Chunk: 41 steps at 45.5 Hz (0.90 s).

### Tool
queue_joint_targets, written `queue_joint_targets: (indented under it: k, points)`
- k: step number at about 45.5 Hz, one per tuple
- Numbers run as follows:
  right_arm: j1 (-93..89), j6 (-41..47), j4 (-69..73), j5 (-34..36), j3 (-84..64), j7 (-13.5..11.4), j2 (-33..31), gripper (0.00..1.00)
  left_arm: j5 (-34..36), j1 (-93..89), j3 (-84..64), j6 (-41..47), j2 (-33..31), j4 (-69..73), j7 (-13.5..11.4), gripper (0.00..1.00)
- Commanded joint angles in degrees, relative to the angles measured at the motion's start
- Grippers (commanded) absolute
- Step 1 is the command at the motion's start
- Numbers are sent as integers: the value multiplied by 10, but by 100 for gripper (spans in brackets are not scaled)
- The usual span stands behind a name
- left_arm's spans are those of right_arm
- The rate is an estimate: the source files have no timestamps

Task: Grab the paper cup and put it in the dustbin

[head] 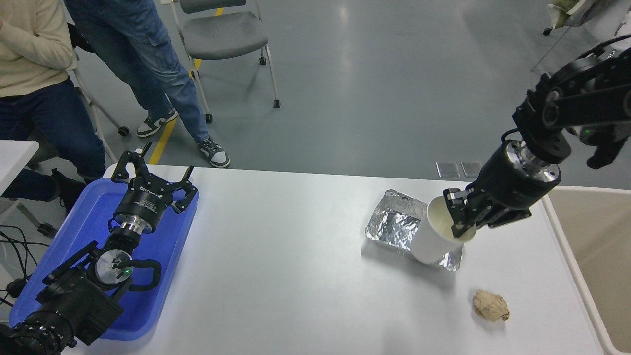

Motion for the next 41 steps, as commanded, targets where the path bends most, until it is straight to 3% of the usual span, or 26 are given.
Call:
queue_joint_targets:
  k: [1,24,41]
  points:
    - [109,15,3,1,-40,0,-6,0,1,0,0,0,0,0,0,100]
    - [126,15,5,2,-79,0,-8,0,0,0,0,0,0,0,0,100]
    - [125,15,2,-4,-237,0,-16,0,0,0,0,0,0,0,0,100]
